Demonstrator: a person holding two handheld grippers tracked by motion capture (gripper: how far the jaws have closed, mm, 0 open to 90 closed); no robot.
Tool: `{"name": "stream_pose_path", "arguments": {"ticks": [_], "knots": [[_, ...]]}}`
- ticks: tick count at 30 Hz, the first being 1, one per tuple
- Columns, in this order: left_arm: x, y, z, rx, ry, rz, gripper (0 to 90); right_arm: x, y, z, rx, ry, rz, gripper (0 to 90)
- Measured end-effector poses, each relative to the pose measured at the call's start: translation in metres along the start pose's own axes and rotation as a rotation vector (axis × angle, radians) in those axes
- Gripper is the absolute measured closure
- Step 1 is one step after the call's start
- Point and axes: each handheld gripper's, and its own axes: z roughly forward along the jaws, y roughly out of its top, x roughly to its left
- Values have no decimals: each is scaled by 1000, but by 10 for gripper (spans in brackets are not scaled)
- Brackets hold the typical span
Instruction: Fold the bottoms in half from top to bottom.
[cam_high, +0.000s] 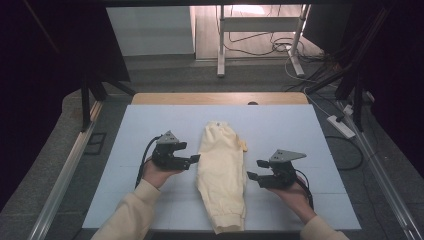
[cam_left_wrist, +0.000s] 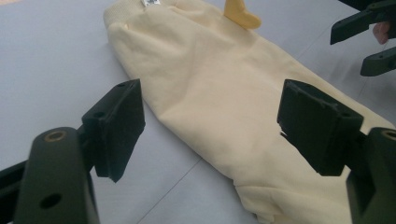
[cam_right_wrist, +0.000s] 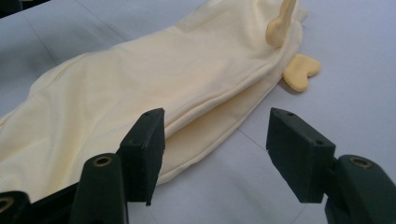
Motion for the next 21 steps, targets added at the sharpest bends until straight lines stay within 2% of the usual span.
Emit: {"name": "stream_pose_path", "arguments": {"ticks": [7, 13, 17, 21], "knots": [[-1, 7, 6, 9, -5, 15, 233, -2, 3, 4, -6, -7, 8, 378], [4, 10, 11, 15, -12, 5, 233, -5, 11, 10, -25, 2, 31, 377], [7, 12, 15, 23, -8, 5, 232, -5, 16, 13, -30, -9, 20, 377], [9, 16, 18, 25, -7, -1, 233, -8, 22, 17, -37, -26, 31, 377]]}}
